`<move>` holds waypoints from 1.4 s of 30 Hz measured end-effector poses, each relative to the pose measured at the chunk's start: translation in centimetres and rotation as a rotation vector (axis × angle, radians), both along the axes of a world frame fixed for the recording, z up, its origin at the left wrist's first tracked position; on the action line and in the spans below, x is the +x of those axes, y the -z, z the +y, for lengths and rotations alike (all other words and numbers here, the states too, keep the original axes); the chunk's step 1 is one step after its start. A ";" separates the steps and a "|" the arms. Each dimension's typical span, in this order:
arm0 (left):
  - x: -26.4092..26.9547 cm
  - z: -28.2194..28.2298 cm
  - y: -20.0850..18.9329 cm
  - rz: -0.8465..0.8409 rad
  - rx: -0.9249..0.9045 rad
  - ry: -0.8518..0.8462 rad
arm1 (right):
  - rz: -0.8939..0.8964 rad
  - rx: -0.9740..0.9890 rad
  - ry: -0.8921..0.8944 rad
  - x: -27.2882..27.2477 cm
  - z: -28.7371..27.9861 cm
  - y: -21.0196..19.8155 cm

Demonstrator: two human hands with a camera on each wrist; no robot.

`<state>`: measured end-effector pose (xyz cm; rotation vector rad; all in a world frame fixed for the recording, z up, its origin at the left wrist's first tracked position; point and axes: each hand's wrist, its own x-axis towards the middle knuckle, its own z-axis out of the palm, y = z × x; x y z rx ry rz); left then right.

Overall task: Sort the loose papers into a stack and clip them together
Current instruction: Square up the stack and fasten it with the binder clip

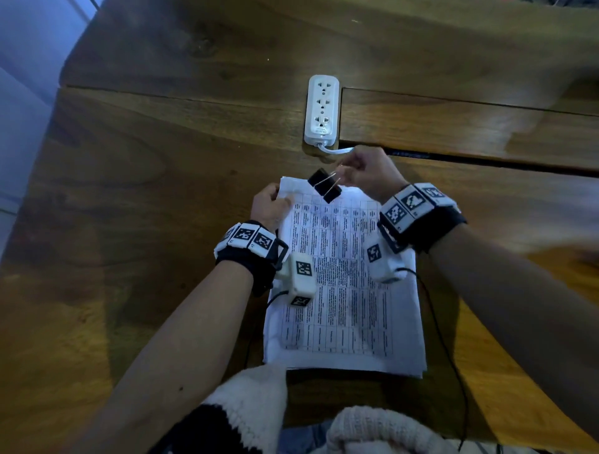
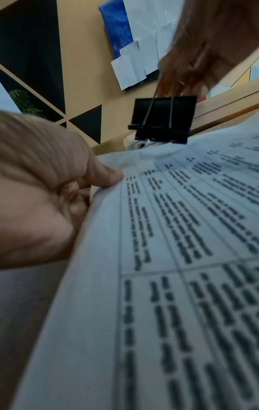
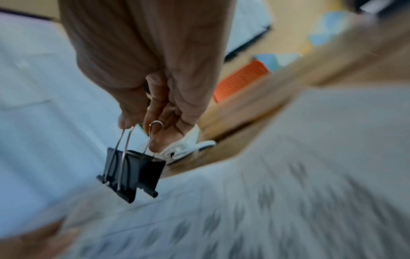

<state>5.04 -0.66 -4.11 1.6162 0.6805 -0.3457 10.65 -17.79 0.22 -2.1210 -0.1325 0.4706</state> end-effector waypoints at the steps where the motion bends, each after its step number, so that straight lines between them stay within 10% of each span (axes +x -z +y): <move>1: 0.1 0.0 -0.1 -0.025 0.021 0.023 | -0.078 -0.099 -0.077 0.8 0.2 -0.5; 16: 0.3 -1.0 1.8 -0.073 -0.056 -0.012 | -0.087 -0.300 -0.574 6.7 3.5 -0.2; 25: 0.4 -1.1 1.1 -0.053 -0.022 0.017 | 0.403 0.011 -0.336 7.1 3.7 1.8; 42: 0.0 -1.5 1.2 -0.137 0.007 -0.005 | 0.087 -0.070 -0.241 5.3 5.8 3.1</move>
